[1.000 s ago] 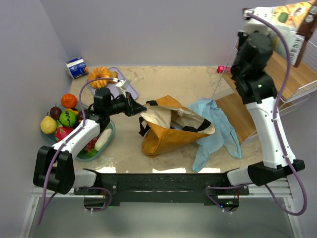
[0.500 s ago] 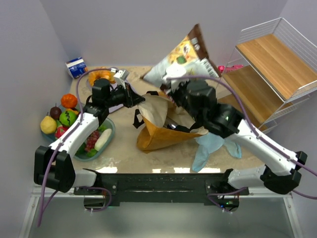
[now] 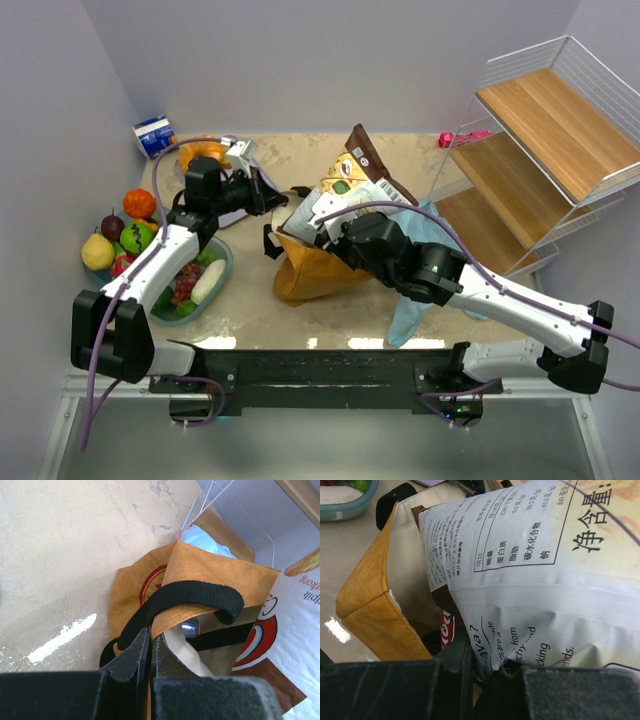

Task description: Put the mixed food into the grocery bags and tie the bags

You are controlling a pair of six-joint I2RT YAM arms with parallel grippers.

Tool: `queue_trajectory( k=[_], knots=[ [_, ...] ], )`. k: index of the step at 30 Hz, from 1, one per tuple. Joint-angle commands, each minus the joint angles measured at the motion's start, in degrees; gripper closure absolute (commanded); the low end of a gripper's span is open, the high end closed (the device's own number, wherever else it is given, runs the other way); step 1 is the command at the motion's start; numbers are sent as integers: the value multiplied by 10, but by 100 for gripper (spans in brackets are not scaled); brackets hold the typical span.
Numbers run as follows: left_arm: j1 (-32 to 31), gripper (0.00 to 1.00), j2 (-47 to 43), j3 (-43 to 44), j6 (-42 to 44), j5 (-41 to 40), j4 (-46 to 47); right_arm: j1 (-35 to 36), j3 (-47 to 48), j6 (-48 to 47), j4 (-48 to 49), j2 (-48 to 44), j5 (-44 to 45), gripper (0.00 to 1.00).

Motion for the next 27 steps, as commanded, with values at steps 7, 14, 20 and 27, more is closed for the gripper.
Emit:
queue_trajectory(
  k=[7, 14, 20, 27],
  knots=[
    [14, 100, 5, 52, -5, 11, 28, 53, -10, 56, -120, 66, 63, 100],
    [16, 100, -5, 72, -7, 8, 20, 56, 18, 86, -191, 132, 159, 100],
    [16, 100, 4, 105, -16, -6, 14, 93, 24, 67, -219, 166, 228, 100],
    [17, 100, 71, 183, -24, 32, -41, 152, 27, 12, -214, 212, 254, 100]
  ],
)
